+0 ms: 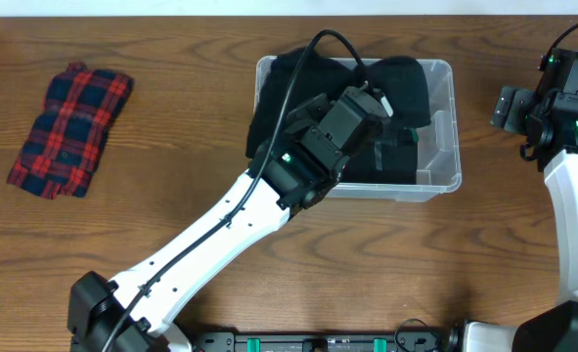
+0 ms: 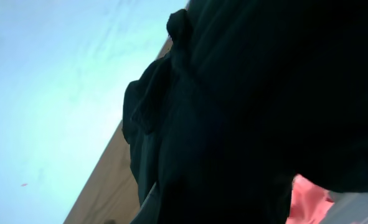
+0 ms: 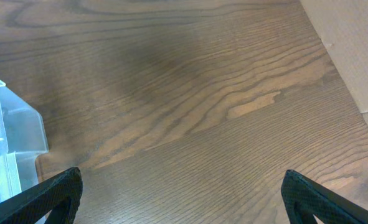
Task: Pack container
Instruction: 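Lift the black garment and carry it over the bin with the left gripper, then lower the black garment into the bin, release and press it flat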
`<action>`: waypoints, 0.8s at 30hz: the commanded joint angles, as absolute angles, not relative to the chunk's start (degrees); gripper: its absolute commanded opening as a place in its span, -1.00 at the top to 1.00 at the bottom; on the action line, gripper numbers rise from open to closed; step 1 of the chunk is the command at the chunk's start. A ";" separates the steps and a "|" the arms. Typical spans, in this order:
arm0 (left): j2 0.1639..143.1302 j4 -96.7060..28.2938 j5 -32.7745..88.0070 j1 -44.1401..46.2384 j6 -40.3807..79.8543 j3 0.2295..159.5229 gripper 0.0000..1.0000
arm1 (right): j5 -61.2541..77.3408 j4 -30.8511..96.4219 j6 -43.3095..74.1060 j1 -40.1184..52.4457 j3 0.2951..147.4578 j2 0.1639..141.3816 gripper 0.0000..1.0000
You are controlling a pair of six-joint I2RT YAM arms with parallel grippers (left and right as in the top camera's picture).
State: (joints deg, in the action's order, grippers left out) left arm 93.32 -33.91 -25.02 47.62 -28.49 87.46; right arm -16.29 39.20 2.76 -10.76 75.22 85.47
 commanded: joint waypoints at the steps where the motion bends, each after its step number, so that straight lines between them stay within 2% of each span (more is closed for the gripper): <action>1: 94.59 -32.42 -23.99 47.44 -28.47 89.47 0.88 | -16.49 39.29 2.70 -11.18 75.37 85.23 -0.99; 24: 103.48 -27.94 -22.41 44.12 -29.69 89.38 0.88 | -16.49 39.29 2.70 -11.18 75.37 85.23 -0.98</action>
